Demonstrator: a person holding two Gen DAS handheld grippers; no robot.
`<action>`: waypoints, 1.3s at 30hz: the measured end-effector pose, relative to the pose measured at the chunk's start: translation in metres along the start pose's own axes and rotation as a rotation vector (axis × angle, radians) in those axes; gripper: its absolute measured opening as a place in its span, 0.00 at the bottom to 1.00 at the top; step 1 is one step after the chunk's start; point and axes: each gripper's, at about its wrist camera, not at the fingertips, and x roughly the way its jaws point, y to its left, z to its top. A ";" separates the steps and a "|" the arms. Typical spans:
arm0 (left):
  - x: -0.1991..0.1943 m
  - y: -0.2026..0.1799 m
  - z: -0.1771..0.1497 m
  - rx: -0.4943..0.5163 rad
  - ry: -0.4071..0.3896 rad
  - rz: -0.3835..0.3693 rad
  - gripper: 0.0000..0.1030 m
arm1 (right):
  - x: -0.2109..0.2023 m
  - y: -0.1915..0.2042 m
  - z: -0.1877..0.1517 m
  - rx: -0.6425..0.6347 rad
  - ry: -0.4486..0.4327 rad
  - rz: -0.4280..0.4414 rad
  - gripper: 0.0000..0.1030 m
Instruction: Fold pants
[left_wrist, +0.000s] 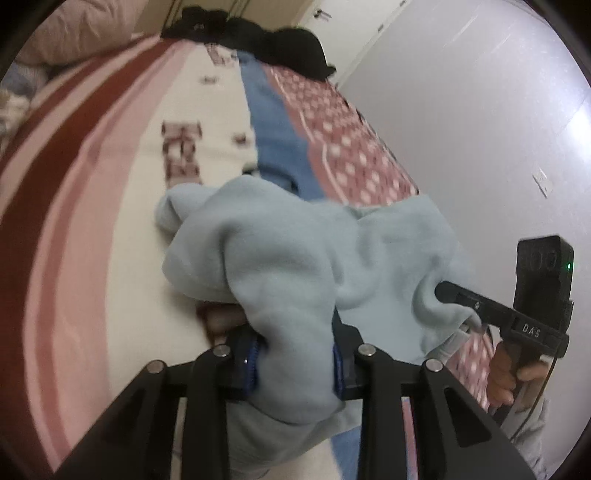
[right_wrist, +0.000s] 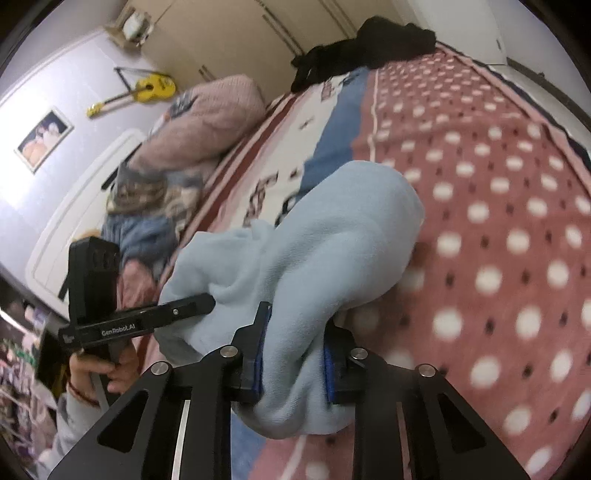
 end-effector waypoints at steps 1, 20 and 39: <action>-0.001 -0.004 0.014 0.009 -0.018 0.012 0.26 | -0.002 -0.003 0.010 0.010 -0.017 -0.003 0.17; 0.101 0.055 0.119 -0.026 -0.086 0.197 0.44 | 0.094 -0.075 0.127 0.049 -0.064 -0.140 0.26; 0.062 0.036 0.093 0.016 -0.125 0.341 0.78 | 0.059 -0.052 0.103 -0.003 -0.106 -0.260 0.48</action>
